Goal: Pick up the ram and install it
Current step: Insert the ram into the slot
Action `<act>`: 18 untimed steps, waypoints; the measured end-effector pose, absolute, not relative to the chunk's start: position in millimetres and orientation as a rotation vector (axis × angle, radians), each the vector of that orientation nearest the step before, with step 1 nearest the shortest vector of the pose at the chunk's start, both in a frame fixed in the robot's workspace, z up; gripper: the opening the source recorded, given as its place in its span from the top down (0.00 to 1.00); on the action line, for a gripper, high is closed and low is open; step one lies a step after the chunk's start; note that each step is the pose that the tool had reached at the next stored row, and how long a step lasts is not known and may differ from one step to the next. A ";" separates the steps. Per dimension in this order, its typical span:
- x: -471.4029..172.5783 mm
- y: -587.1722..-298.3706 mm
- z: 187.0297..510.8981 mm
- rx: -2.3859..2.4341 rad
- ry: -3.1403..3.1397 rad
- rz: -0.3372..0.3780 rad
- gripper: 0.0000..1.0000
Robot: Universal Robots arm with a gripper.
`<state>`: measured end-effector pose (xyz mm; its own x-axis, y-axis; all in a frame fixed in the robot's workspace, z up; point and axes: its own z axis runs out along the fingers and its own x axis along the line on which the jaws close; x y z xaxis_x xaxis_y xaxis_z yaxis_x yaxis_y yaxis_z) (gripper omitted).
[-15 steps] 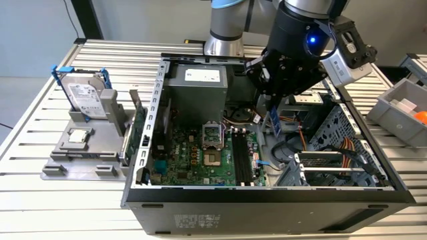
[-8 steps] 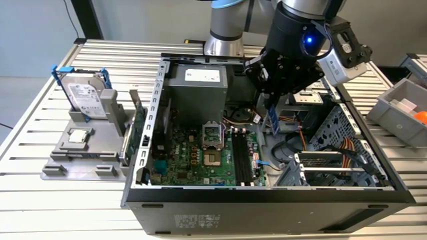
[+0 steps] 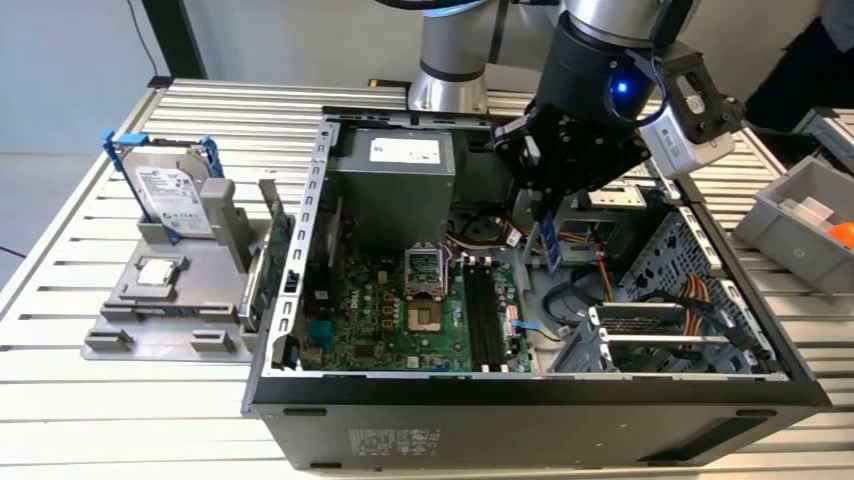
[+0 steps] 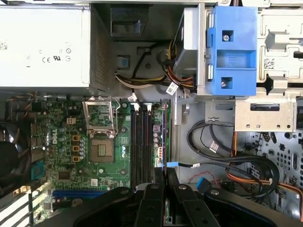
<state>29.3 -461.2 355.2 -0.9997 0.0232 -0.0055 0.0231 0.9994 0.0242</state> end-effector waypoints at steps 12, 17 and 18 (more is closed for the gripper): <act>29.5 -461.1 352.5 0.063 3.135 0.038 1.00; 29.4 -461.1 350.5 0.064 3.135 0.038 1.00; 29.4 -461.1 349.7 0.064 3.135 0.038 1.00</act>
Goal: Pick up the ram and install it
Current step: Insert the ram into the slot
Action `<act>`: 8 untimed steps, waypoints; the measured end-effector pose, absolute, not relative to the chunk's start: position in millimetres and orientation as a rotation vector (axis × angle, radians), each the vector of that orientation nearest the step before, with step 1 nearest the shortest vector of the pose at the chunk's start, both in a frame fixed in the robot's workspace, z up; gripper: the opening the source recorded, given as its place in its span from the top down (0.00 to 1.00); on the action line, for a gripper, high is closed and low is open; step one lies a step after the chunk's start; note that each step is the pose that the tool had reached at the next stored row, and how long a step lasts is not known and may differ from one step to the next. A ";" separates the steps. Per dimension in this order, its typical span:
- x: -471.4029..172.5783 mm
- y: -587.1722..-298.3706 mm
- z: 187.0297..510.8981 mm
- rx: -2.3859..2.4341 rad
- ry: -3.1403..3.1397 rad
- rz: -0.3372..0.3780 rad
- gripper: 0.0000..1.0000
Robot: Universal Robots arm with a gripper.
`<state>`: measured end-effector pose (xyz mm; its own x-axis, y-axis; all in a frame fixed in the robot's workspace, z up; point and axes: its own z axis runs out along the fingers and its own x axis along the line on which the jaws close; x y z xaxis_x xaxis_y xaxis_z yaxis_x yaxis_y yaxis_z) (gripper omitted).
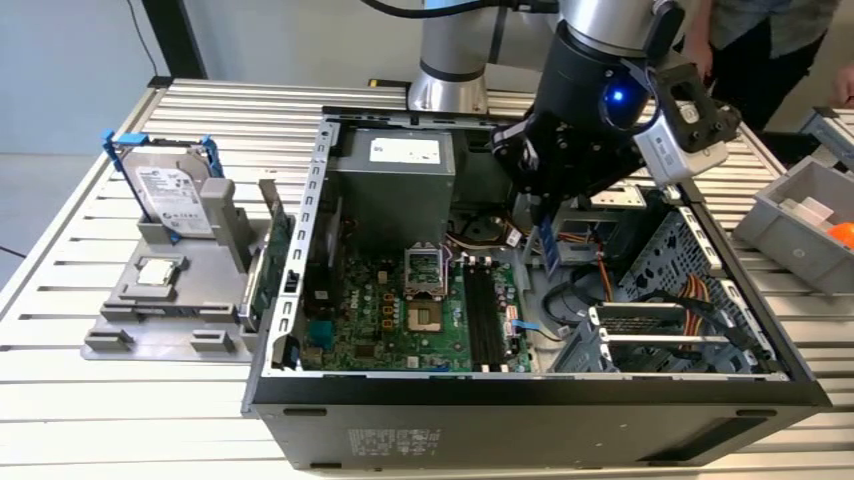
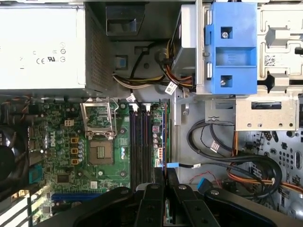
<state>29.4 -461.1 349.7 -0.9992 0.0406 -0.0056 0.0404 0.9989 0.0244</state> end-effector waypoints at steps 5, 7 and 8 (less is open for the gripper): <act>29.5 -461.0 345.7 0.063 3.135 0.038 1.00; 29.5 -461.0 344.4 0.064 3.134 0.038 1.00; 29.4 -461.0 343.8 0.064 3.134 0.038 1.00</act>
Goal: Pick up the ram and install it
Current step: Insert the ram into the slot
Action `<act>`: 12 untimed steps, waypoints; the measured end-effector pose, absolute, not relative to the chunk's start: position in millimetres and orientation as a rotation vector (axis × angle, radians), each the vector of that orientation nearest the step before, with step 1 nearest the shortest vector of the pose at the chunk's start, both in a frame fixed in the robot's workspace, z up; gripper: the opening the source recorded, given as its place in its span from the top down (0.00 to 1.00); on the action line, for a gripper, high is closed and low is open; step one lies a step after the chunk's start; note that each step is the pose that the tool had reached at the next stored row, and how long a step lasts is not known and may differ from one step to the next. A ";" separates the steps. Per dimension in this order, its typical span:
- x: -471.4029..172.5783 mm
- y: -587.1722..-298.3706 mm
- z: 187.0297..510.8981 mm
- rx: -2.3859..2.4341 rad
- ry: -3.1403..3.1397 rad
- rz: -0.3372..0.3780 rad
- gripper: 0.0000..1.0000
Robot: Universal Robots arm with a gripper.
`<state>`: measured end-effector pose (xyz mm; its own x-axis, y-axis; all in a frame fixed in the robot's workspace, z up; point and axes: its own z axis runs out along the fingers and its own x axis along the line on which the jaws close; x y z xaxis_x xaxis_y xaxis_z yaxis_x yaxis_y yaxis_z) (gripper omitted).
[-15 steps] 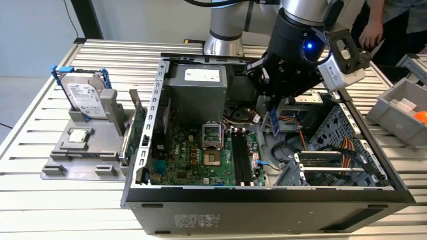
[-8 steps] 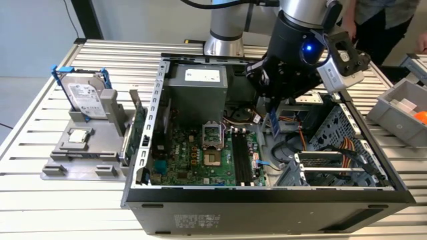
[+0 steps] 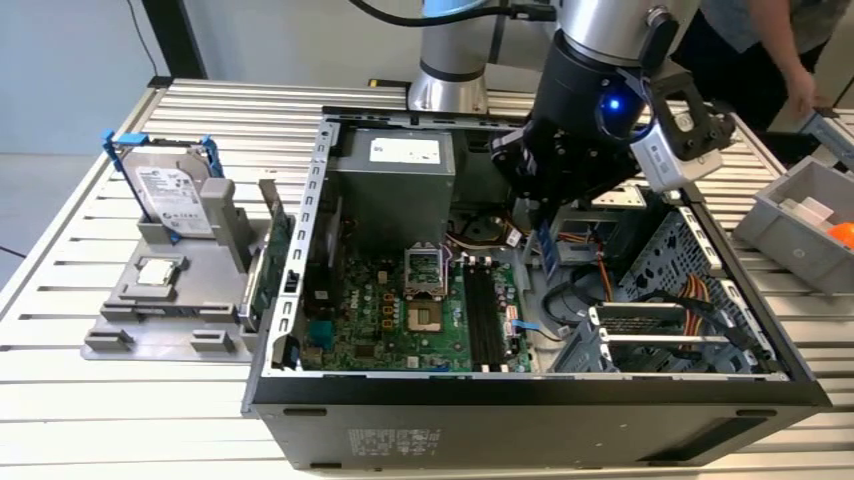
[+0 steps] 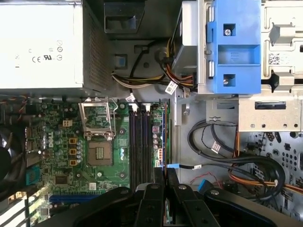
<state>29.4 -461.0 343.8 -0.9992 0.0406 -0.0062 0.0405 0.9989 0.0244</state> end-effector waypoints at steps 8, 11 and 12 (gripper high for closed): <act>29.5 -461.1 340.5 0.063 3.122 0.038 1.00; 29.4 -461.0 339.9 0.063 3.122 0.037 1.00; 29.5 -460.9 339.7 0.063 3.122 0.035 1.00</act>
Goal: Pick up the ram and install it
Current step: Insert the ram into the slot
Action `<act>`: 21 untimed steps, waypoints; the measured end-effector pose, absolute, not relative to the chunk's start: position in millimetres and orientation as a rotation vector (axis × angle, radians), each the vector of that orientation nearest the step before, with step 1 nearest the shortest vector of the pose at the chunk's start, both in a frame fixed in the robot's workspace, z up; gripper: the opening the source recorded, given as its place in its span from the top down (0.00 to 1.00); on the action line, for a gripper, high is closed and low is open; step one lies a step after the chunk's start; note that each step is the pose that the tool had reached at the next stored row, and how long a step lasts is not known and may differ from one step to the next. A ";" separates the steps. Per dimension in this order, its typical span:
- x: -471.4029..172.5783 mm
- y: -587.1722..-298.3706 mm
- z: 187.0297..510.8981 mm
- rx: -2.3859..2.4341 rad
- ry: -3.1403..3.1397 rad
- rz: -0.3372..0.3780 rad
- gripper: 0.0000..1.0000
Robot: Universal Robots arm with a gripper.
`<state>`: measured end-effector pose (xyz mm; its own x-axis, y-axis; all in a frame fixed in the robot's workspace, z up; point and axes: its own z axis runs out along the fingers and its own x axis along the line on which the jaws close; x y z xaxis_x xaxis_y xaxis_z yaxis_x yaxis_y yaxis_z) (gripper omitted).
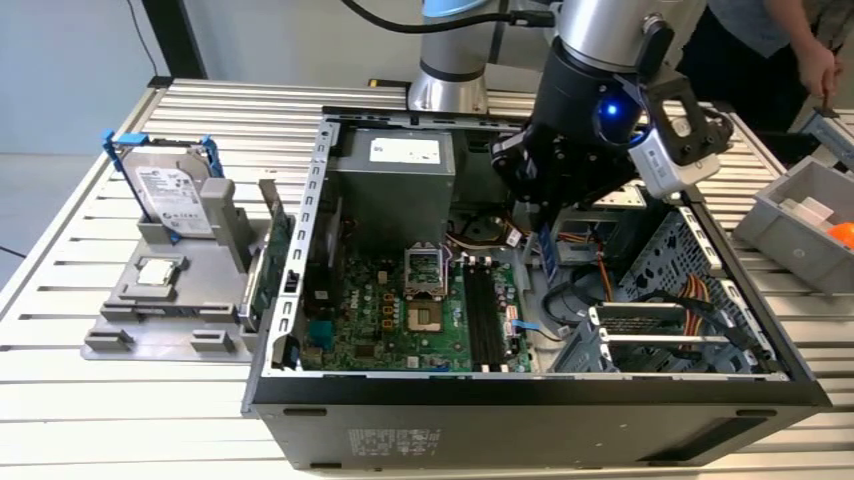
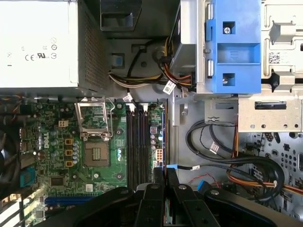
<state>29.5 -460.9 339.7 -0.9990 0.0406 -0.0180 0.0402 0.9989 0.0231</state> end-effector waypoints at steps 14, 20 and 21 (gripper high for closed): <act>29.5 -460.7 338.4 0.063 3.122 0.023 1.00; 29.5 -460.6 333.7 0.064 3.122 0.022 1.00; 29.4 -460.5 332.9 0.064 3.122 0.022 1.00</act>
<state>29.4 -460.5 332.9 -0.9990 0.0414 -0.0182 0.0411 0.9990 0.0147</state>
